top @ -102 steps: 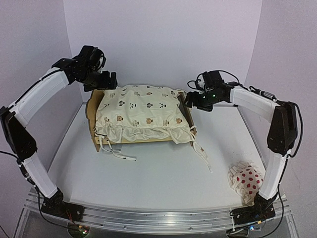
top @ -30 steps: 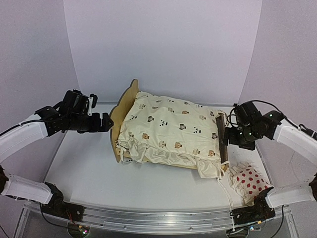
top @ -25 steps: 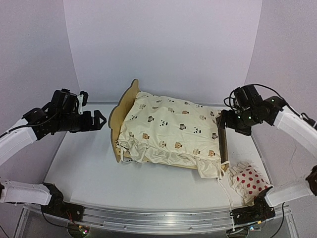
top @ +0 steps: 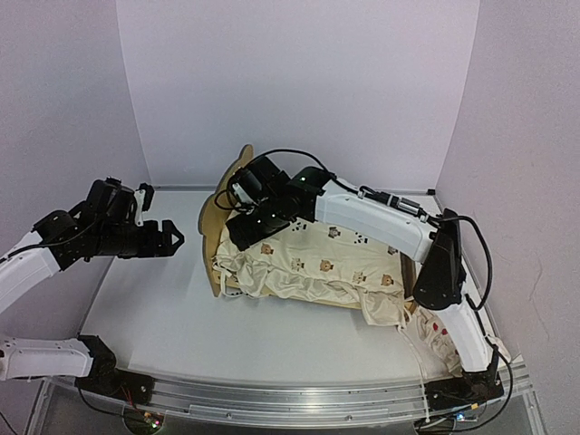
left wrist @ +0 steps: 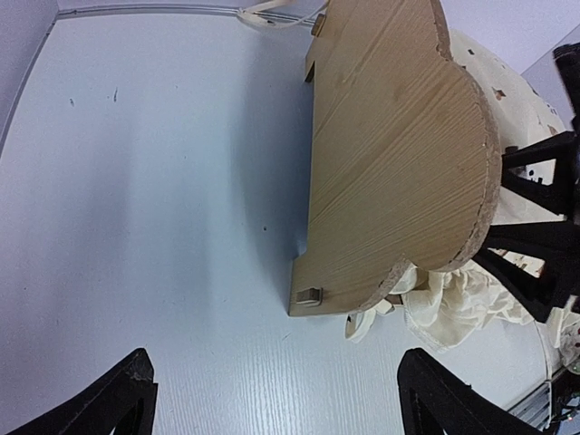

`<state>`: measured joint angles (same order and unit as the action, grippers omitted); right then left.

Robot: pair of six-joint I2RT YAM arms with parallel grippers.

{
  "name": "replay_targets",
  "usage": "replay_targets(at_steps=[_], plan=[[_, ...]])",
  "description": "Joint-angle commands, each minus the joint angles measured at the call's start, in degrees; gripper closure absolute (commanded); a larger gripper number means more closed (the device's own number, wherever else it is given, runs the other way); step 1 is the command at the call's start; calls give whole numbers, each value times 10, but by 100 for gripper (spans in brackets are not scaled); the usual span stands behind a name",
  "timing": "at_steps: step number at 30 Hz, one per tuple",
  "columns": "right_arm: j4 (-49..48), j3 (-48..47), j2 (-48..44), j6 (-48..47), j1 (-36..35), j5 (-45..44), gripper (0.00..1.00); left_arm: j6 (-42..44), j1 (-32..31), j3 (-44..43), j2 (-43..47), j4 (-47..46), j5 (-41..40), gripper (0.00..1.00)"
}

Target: Set up the pet bed

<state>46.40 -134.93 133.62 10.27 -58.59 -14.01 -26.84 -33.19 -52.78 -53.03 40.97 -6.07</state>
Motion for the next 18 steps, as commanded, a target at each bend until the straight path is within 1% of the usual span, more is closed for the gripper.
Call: replay_targets(at_steps=[1, 7, 10, 12, 15, 18], plan=[[-32, 21, 4, -31, -1, 25, 20, -14, 1, 6, 19, -8, 12, 11], [-49, 51, 17, -52, -7, 9, 30, -32, 1, 4, 2, -22, 46, 19], [-59, 72, 7, -62, -7, 7, 31, -38, 1, -1, -10, -36, 59, 22], [-66, 86, -11, -72, -11, 4, 28, -39, 1, -6, -18, -39, 59, 23], [-80, 93, -36, -107, -24, -4, 19, -36, 1, -15, -29, -37, 51, 25], [-84, 84, -47, -139, -38, -18, 17, -33, 1, -24, -37, -30, 45, 28]])
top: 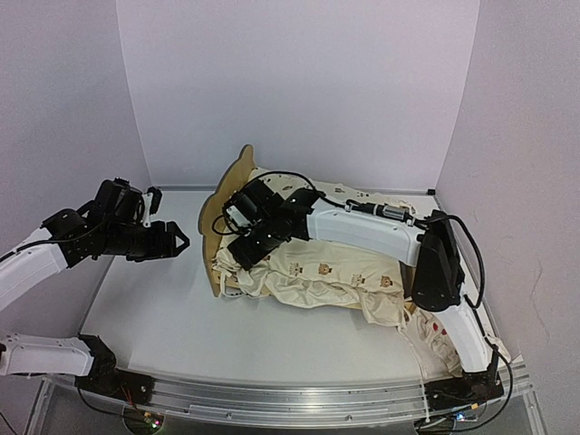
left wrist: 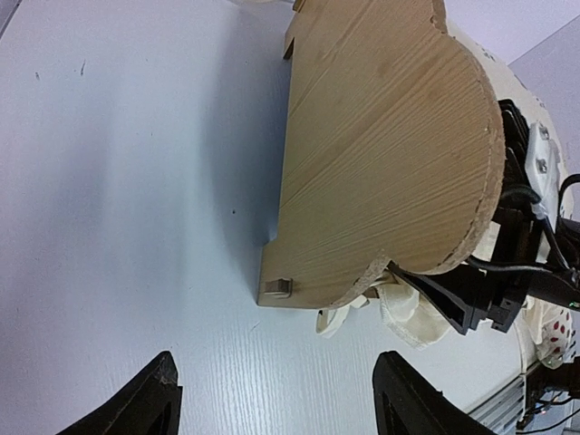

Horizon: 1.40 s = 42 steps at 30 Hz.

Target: Set up the pet bed

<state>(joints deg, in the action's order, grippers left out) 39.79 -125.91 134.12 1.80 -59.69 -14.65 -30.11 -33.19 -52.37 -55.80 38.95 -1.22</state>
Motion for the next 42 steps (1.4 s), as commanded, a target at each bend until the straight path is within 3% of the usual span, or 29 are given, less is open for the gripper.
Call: replay_targets(at_steps=[1, 10, 13, 19, 22, 26, 33, 42], plan=[[-20, -8, -53, -57, -30, -13, 16, 0, 1, -29, -12, -9, -5, 28], [-63, 12, -29, -79, -35, -57, 14, -1, 1, -13, -16, -18, -3, 30], [-86, 28, -13, -90, -34, -81, 19, -1, 1, -11, -17, -19, -1, 31], [-125, 67, -5, -101, -35, -131, 41, 10, 1, -16, -17, -18, 22, 35], [-144, 96, -20, -106, -34, -147, 58, 20, 0, -22, -16, -21, 47, 38], [-151, 119, -39, -108, -33, -173, 99, 26, -12, -33, -14, -29, 65, 42], [-155, 139, -104, -125, -23, -178, 100, 38, -64, -86, -34, -37, 63, 42], [-158, 185, -199, -131, 8, -165, 100, 62, -165, -181, -112, -14, -19, 43]])
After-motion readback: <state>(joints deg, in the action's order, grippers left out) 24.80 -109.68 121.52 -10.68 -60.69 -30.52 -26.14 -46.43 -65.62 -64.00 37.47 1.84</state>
